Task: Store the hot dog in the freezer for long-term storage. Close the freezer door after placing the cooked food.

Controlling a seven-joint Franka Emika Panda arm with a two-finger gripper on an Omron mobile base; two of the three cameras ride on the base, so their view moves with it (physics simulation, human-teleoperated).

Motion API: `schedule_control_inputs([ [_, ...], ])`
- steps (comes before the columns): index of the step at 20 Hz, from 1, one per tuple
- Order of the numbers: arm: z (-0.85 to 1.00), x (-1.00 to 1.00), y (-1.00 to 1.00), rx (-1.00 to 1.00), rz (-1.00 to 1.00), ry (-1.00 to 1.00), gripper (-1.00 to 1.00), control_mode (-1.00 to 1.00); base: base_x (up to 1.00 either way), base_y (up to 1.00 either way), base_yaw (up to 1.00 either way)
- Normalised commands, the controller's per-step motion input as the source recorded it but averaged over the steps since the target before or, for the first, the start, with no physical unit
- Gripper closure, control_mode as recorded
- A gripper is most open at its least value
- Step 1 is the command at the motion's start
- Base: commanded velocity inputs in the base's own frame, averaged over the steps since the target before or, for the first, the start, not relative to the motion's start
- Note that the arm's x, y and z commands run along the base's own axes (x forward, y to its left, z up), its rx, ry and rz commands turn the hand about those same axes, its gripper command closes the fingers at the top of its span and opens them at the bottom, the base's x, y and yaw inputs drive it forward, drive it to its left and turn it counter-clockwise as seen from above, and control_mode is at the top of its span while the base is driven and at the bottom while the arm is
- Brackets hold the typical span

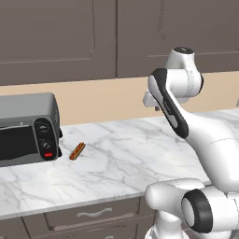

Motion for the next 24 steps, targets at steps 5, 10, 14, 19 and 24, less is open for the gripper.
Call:
schedule_control_inputs([
  [5,-0.16,-0.01,0.14,0.04,-0.04,-0.01,-1.00,-1.00,0.00,0.00,0.00],
  [10,-0.43,0.04,0.24,0.03,-0.34,0.00,-1.00,-1.00,0.00,0.00,0.00],
  [14,-0.49,0.00,0.65,0.00,-0.31,0.00,-1.00,-1.00,0.00,0.00,0.00],
  [19,-0.46,0.05,0.70,0.01,-0.21,0.00,-1.00,-1.00,0.00,0.00,0.00],
  [24,-0.33,0.30,0.71,0.03,-0.01,0.03,-1.00,-1.00,0.00,0.00,0.00],
])
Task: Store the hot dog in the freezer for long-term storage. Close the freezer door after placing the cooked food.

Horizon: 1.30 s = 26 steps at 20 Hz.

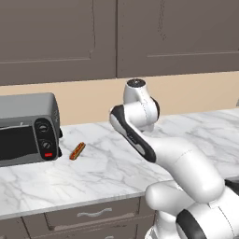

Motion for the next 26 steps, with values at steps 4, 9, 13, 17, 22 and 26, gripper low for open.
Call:
schedule_control_inputs([
  [4,-0.47,0.40,0.76,0.05,0.00,0.01,-1.00,-1.00,0.00,0.00,0.00],
  [9,-0.37,0.49,0.53,0.09,0.00,0.07,-1.00,-1.00,0.00,0.00,0.00],
  [13,-0.27,0.42,0.46,0.11,0.00,0.04,-1.00,-1.00,0.00,0.00,0.00],
  [17,-0.09,0.28,0.39,0.04,-0.02,0.04,-1.00,-1.00,0.00,0.00,0.00],
  [22,-0.17,0.27,0.38,0.02,-0.03,0.01,-1.00,-1.00,0.00,0.00,0.00],
  [26,-0.16,0.15,0.36,0.01,0.00,0.00,-1.00,-1.00,0.00,0.00,0.00],
])
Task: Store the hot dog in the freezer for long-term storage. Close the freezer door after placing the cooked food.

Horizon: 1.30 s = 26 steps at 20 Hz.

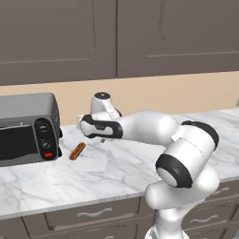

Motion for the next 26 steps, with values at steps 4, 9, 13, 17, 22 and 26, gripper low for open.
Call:
schedule_control_inputs([
  [4,-0.20,0.25,0.29,0.00,0.00,0.01,-1.00,-1.00,0.00,0.00,0.00],
  [9,-0.20,0.25,0.28,0.00,0.00,0.01,-1.00,-1.00,0.00,0.00,0.00],
  [13,-0.17,0.14,0.17,0.00,0.00,0.00,-1.00,-1.00,0.00,0.00,0.00],
  [17,-0.27,0.23,0.01,0.00,-0.03,0.01,-1.00,-1.00,0.00,0.00,0.00],
  [22,-0.21,0.16,0.00,0.00,-0.05,0.00,-1.00,-1.00,0.00,0.00,0.00],
  [26,-0.18,0.13,0.01,0.00,-0.05,0.00,-1.00,-1.00,0.00,0.00,0.00],
])
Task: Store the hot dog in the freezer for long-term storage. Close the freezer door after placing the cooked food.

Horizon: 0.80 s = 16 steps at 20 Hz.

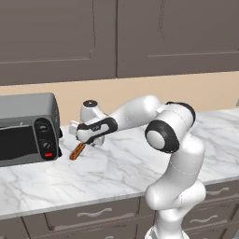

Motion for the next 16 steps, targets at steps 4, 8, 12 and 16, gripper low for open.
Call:
schedule_control_inputs([
  [4,-0.12,0.14,0.06,-0.03,-0.06,0.00,-1.00,-1.00,0.00,0.00,0.00],
  [8,-0.12,0.23,0.13,-0.03,-0.06,0.00,-1.00,-1.00,0.00,0.00,0.00],
  [12,-0.17,0.20,0.18,-0.01,-0.05,0.01,-1.00,-1.00,0.00,0.00,0.00],
  [16,-0.16,0.13,0.17,0.00,-0.03,0.03,-1.00,-1.00,0.00,0.00,0.00],
])
